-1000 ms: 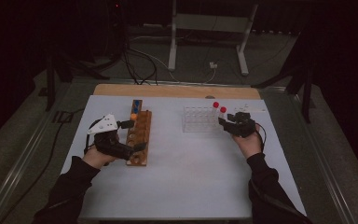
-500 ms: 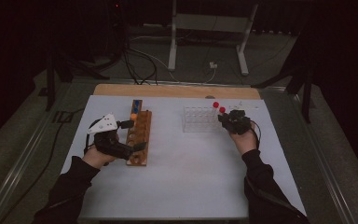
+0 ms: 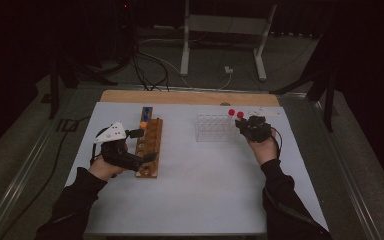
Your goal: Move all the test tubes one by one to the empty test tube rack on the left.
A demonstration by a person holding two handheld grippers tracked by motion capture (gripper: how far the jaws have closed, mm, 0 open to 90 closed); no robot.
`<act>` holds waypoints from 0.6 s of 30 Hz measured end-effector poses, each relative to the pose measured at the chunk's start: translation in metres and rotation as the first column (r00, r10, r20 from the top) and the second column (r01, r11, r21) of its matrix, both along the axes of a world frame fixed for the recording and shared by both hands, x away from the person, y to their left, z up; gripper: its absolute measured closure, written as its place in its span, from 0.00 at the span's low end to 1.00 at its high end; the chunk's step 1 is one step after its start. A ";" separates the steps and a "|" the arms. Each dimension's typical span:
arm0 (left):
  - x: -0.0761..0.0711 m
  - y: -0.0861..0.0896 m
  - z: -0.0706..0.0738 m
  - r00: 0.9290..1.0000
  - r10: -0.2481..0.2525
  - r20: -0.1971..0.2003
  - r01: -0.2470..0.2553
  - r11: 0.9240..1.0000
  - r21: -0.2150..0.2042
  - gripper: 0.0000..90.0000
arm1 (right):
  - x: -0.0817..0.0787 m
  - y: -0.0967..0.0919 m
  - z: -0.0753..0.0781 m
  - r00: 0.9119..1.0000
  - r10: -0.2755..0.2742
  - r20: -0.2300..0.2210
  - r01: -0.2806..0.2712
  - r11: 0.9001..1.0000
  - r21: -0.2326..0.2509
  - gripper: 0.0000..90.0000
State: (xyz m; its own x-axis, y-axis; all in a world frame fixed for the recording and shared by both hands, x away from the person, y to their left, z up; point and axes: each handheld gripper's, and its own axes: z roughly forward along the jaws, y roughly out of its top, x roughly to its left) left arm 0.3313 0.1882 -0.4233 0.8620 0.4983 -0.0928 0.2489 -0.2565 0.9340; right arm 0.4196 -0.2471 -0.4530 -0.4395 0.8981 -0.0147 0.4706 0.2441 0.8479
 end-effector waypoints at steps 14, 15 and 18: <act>-0.001 -0.003 0.003 1.000 -0.014 0.003 0.014 1.000 0.000 0.03 | -0.018 -0.001 0.035 0.997 0.016 0.082 -0.017 1.000 0.016 0.83; -0.001 -0.004 0.003 1.000 -0.014 0.004 0.014 1.000 0.001 0.03 | -0.020 0.000 0.037 0.996 0.022 0.086 -0.023 1.000 0.015 0.83; -0.002 -0.006 0.004 1.000 -0.022 0.005 0.022 1.000 0.001 0.03 | -0.027 0.003 0.042 0.994 0.046 0.096 -0.047 0.999 0.008 0.83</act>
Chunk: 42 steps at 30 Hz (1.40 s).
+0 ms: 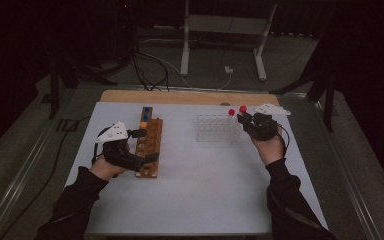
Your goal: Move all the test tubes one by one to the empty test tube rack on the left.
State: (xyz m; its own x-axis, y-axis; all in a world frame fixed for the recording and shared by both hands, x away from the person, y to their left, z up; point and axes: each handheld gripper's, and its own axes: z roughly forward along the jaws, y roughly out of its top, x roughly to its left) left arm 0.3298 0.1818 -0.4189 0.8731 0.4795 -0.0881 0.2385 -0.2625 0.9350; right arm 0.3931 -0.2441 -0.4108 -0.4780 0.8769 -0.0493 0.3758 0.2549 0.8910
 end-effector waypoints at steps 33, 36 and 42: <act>0.003 -0.039 0.007 0.994 -0.103 -0.035 0.103 0.995 -0.005 0.05 | -0.059 0.064 -0.017 0.947 0.309 -0.083 -0.308 0.951 0.026 0.83; 0.004 -0.044 0.007 0.993 -0.116 -0.035 0.116 0.993 -0.001 0.05 | -0.062 0.070 -0.019 0.940 0.329 -0.087 -0.329 0.944 0.021 0.83; 0.005 -0.055 0.007 0.990 -0.137 -0.038 0.137 0.991 -0.004 0.05 | -0.068 0.078 -0.018 0.927 0.364 -0.087 -0.364 0.931 0.023 0.83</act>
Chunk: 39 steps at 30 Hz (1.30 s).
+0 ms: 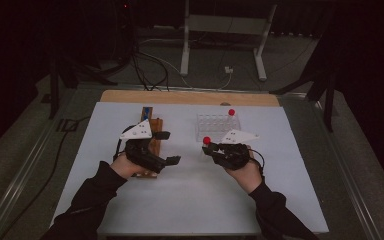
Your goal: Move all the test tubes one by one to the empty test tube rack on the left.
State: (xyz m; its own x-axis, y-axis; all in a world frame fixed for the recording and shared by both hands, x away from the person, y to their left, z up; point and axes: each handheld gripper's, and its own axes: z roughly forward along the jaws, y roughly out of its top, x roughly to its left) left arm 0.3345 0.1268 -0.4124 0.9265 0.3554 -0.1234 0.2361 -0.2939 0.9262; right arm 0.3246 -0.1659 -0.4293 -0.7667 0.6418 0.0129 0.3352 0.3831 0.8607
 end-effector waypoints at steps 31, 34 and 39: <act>0.006 -0.041 -0.007 0.999 -0.043 0.012 0.043 0.999 0.004 0.53 | -0.013 0.020 -0.003 0.996 0.087 -0.009 -0.087 0.996 -0.013 0.83; 0.007 -0.044 -0.007 0.999 -0.039 0.020 0.039 0.999 0.011 0.58 | -0.013 0.020 -0.002 0.996 0.089 -0.011 -0.089 0.996 -0.013 0.83; 0.008 -0.050 -0.008 0.998 -0.052 0.025 0.052 0.998 0.026 0.67 | -0.013 0.020 -0.003 0.996 0.089 -0.013 -0.089 0.996 -0.012 0.83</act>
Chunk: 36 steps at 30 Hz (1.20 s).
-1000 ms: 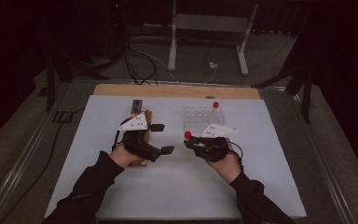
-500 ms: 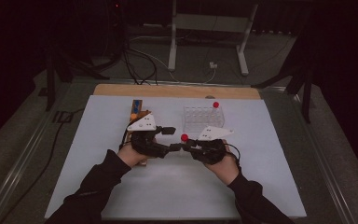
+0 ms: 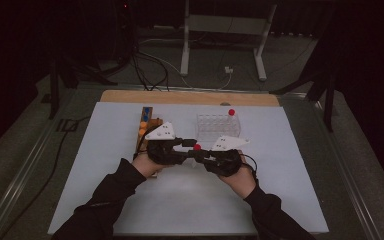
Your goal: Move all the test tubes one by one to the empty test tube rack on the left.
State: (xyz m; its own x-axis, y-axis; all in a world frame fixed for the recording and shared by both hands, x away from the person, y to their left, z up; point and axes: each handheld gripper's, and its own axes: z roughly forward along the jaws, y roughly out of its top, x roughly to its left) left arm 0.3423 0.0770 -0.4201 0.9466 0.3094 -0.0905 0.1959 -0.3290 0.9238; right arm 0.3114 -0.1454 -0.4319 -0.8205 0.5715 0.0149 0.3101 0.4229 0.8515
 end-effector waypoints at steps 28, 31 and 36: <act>0.005 0.024 0.022 0.997 0.061 0.055 -0.061 0.998 0.012 0.79 | 0.002 -0.008 0.004 1.000 -0.014 0.017 0.012 0.998 0.064 0.45; 0.006 0.033 0.028 0.995 0.077 0.062 -0.078 0.997 0.012 0.79 | 0.003 -0.009 0.005 1.000 -0.019 0.011 0.018 0.997 0.079 0.37; 0.007 0.050 0.035 0.990 0.122 0.071 -0.123 0.992 0.009 0.79 | 0.003 -0.010 0.007 0.998 -0.061 0.018 0.059 0.995 0.083 0.19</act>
State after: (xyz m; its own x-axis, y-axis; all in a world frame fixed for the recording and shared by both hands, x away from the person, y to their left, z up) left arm 0.3495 0.1266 -0.3846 0.9055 0.4239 -0.0207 0.1705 -0.3186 0.9324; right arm 0.3146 -0.1551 -0.4252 -0.7853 0.6173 0.0476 0.3152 0.3325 0.8889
